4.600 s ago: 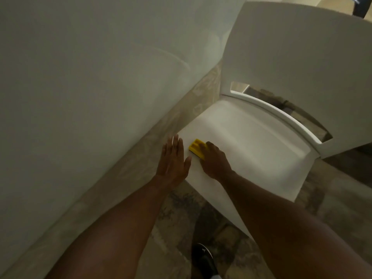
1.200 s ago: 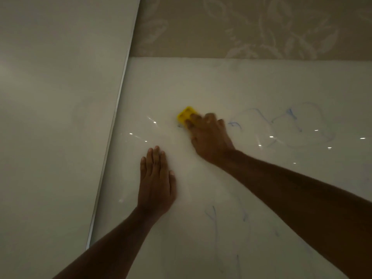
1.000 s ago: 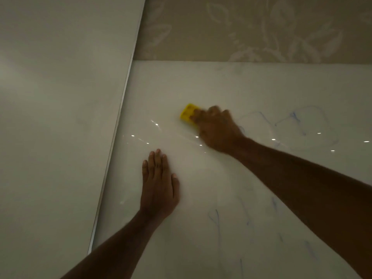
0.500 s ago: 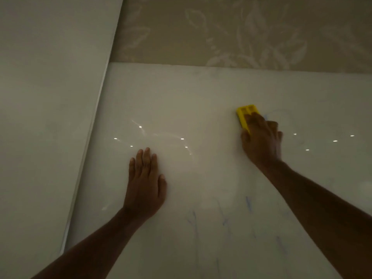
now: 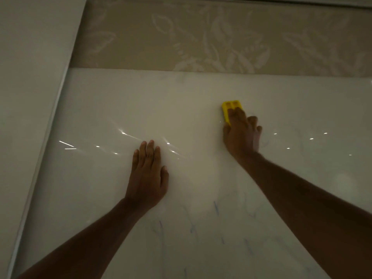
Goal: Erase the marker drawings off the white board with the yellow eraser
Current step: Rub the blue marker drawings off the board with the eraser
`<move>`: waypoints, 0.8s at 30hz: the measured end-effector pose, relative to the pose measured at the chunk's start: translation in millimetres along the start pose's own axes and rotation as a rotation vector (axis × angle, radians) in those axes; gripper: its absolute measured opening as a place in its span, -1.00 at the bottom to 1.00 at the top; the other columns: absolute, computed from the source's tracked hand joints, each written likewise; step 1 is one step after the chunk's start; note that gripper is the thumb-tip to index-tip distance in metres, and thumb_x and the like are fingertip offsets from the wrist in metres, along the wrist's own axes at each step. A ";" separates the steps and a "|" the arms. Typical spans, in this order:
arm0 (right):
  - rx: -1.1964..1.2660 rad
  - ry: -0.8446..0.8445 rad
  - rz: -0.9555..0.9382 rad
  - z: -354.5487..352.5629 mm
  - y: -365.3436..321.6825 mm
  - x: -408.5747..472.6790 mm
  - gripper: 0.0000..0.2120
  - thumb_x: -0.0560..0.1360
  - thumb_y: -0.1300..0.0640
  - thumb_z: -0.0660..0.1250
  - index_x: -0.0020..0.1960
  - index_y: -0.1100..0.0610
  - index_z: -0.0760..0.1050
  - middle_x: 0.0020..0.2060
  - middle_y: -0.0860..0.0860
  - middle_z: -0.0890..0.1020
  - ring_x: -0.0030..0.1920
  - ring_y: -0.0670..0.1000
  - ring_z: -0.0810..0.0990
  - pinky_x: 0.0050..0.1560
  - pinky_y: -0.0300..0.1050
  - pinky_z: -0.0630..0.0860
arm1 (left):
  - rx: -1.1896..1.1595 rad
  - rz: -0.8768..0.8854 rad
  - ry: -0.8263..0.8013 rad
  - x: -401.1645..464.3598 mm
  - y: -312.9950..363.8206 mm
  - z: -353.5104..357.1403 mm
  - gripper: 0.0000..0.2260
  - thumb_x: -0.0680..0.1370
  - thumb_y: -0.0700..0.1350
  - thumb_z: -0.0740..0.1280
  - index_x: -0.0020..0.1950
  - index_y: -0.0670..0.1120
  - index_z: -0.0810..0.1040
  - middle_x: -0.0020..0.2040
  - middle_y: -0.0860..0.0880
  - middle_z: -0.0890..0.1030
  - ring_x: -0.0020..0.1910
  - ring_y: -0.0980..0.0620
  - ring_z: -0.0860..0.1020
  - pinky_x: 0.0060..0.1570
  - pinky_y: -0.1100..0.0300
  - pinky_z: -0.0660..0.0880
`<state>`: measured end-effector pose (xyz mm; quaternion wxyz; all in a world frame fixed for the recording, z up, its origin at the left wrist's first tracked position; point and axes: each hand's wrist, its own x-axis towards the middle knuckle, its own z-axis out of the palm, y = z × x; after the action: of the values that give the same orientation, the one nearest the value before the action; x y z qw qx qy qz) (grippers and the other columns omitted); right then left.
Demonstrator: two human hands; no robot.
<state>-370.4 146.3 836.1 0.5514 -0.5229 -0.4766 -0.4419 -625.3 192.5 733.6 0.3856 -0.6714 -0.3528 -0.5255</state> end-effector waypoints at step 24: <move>-0.043 -0.042 -0.176 -12.0 100.6 37.7 -0.42 0.58 0.07 0.22 0.57 -0.14 0.23 0.58 -0.10 0.25 0.19 0.24 0.43 0.10 0.09 0.38 | 0.044 -0.001 -0.060 50.4 95.2 21.7 -0.39 0.56 -0.03 0.02 0.43 -0.42 0.44 0.49 -0.44 0.39 0.51 -0.46 0.33 0.52 -0.39 0.21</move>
<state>-264.6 141.1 857.7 0.4891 -0.4998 -0.5227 -0.4876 -522.2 172.0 765.6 0.3895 -0.6779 -0.3760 -0.4974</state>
